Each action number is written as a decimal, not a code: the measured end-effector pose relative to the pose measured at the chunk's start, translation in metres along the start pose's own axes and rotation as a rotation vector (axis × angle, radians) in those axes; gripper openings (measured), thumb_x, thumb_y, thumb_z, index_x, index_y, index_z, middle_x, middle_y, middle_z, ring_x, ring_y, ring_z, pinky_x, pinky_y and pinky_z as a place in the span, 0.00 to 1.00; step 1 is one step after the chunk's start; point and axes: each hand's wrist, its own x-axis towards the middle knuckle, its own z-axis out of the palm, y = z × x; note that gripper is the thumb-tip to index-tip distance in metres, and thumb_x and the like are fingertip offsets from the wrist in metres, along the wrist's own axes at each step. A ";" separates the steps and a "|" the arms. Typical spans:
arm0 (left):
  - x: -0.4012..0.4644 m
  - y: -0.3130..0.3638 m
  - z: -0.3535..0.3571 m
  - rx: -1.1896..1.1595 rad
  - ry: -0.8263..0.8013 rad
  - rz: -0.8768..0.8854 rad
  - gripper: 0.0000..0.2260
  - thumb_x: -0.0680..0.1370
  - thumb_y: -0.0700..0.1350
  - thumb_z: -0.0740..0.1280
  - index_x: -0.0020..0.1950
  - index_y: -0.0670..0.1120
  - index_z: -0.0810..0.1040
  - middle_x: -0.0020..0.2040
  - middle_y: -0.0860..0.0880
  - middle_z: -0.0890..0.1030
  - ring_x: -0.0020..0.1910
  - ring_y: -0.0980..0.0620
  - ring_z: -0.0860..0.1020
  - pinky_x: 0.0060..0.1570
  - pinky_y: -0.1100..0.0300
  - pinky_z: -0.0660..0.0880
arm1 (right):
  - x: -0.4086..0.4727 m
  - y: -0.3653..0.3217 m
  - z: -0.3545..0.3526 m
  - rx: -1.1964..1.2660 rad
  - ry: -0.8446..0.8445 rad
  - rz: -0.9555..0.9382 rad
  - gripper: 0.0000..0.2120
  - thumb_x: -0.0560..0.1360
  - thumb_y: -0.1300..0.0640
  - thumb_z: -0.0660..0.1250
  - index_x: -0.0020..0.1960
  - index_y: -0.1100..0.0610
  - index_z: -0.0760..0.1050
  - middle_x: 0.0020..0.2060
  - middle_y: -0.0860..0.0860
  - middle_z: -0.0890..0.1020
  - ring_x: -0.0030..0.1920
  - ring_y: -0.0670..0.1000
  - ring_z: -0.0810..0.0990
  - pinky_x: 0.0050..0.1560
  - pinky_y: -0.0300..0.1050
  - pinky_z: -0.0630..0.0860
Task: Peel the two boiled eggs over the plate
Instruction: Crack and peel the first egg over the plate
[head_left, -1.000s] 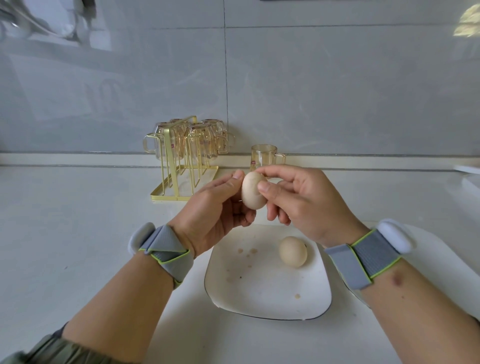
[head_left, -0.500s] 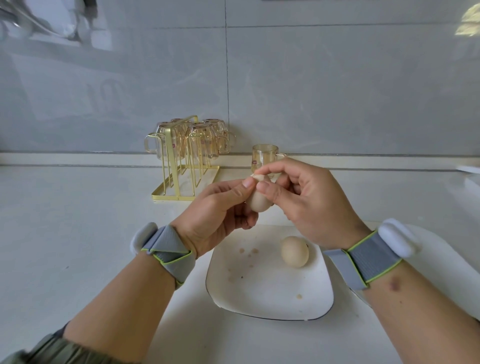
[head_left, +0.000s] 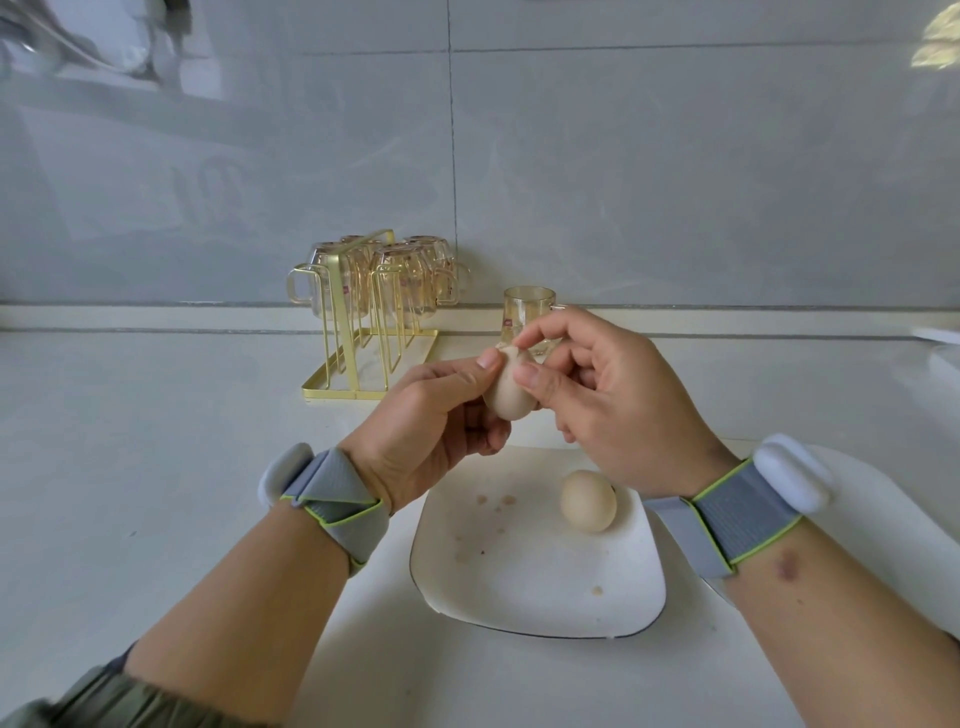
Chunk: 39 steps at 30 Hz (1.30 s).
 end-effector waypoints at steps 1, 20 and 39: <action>0.000 0.000 0.000 0.002 -0.003 -0.001 0.13 0.77 0.49 0.64 0.43 0.41 0.83 0.37 0.42 0.76 0.29 0.48 0.73 0.31 0.60 0.71 | 0.000 0.000 0.000 0.004 -0.004 0.004 0.06 0.77 0.55 0.69 0.54 0.52 0.78 0.32 0.51 0.80 0.29 0.45 0.74 0.35 0.47 0.75; 0.000 0.010 0.003 -0.267 0.029 0.006 0.14 0.83 0.39 0.57 0.65 0.43 0.76 0.47 0.38 0.82 0.40 0.41 0.83 0.47 0.51 0.82 | 0.001 0.003 0.002 0.022 -0.003 0.117 0.13 0.78 0.49 0.66 0.61 0.49 0.75 0.34 0.49 0.80 0.32 0.51 0.80 0.37 0.53 0.80; 0.001 0.005 -0.001 -0.020 0.077 -0.048 0.17 0.76 0.48 0.67 0.62 0.40 0.75 0.49 0.39 0.80 0.44 0.43 0.81 0.42 0.52 0.79 | -0.003 0.000 0.000 -0.140 -0.039 0.018 0.13 0.75 0.56 0.68 0.57 0.43 0.74 0.30 0.45 0.75 0.29 0.44 0.72 0.33 0.36 0.71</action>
